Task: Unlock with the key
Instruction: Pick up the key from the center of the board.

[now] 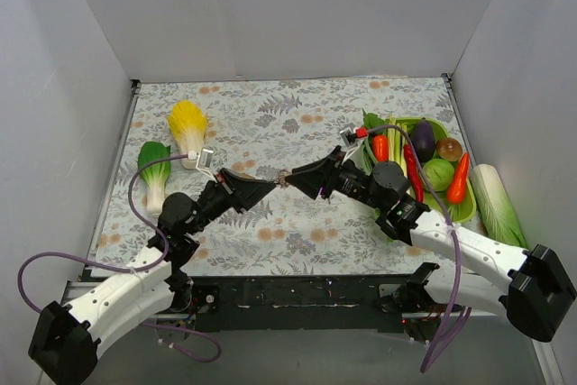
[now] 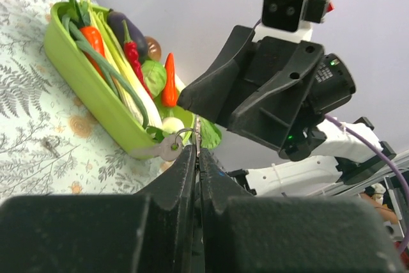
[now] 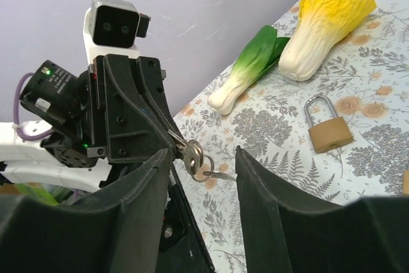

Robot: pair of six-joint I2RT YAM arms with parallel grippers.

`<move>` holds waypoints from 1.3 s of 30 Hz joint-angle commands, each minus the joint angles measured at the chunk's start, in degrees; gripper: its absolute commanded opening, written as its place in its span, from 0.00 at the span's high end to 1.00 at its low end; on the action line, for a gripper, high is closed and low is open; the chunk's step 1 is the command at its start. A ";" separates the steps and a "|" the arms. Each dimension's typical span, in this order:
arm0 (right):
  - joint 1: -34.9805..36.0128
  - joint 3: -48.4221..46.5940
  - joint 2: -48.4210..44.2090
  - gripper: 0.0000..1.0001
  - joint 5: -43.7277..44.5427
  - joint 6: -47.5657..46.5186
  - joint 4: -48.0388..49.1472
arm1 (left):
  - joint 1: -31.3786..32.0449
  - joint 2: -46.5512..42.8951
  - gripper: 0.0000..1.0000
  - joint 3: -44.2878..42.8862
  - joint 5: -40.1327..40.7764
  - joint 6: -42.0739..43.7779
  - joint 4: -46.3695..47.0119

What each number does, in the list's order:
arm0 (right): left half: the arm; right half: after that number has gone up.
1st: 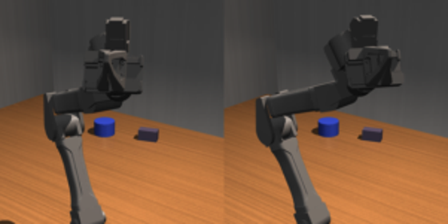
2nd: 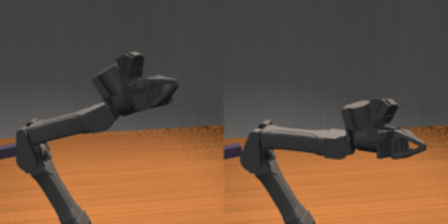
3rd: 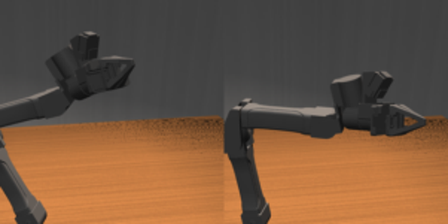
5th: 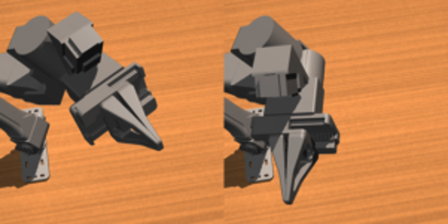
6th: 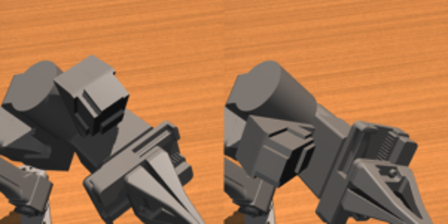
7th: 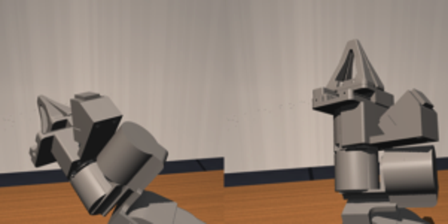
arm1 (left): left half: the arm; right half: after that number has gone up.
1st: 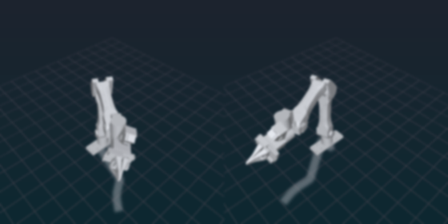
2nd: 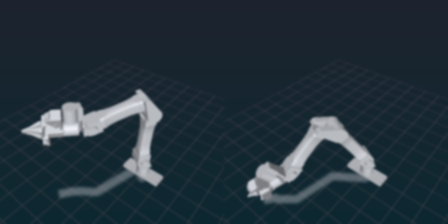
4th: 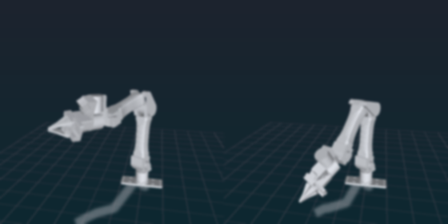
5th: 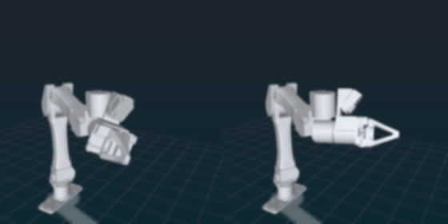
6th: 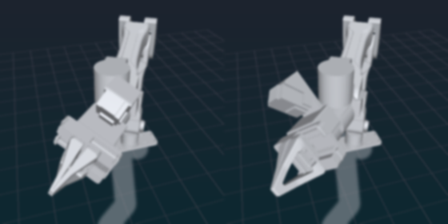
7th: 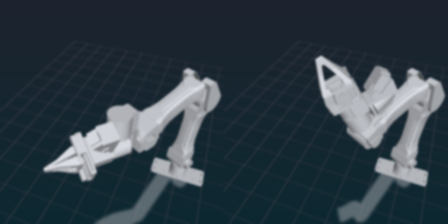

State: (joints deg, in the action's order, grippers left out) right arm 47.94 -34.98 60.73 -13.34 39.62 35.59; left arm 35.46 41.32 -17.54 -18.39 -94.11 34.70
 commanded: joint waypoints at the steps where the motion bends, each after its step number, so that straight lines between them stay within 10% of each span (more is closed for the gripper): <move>1: -0.22 -1.31 -2.11 0.46 0.26 -5.86 -3.24 | -0.04 -0.37 1.00 -3.55 -3.39 3.84 -8.59; 39: -2.24 -1.84 2.29 0.72 -26.56 -2.00 -2.37 | -0.13 1.83 1.00 -11.20 -22.56 14.04 -21.07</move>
State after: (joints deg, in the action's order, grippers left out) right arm 45.76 -35.73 63.11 -37.21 37.32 29.93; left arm 35.46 43.40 -26.30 -39.27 -81.76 13.93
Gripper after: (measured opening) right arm 0.307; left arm 0.029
